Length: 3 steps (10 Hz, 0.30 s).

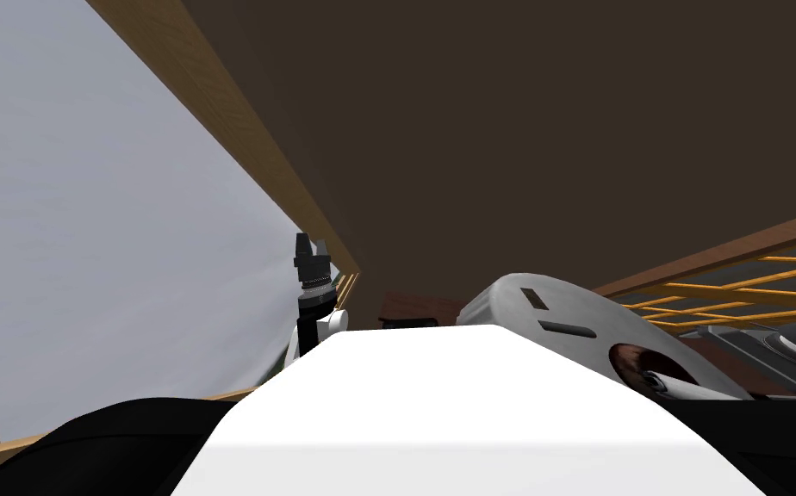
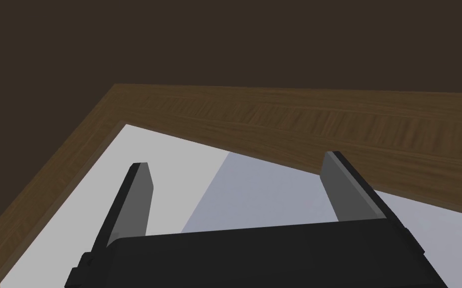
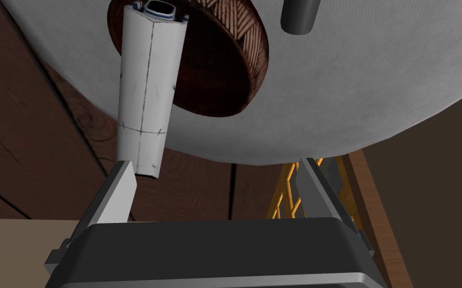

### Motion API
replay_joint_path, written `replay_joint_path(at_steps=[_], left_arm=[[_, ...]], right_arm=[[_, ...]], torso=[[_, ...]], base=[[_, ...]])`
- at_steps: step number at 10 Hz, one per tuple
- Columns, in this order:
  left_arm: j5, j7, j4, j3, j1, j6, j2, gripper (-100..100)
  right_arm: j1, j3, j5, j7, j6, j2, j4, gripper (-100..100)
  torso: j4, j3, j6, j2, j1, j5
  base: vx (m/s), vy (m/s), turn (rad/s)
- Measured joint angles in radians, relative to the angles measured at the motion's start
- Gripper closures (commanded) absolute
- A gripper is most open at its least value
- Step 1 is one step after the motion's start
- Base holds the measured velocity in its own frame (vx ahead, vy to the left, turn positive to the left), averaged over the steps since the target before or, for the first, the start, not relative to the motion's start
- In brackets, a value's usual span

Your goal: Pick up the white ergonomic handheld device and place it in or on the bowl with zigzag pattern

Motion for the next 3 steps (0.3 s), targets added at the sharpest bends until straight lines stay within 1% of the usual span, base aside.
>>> replay_joint_path(at_steps=[3], left_arm=[[0.000, 0.000, 0.000, 0.000, 0.000, 0.000, 0.000, 0]], right_arm=[[0.000, 0.000, 0.000, 0.000, 0.000, 0.000, 0.000, 0]], torso=[[0.000, 0.000, 0.000, 0.000, 0.000, 0.000]], base=[[0.000, 0.000, 0.000]])
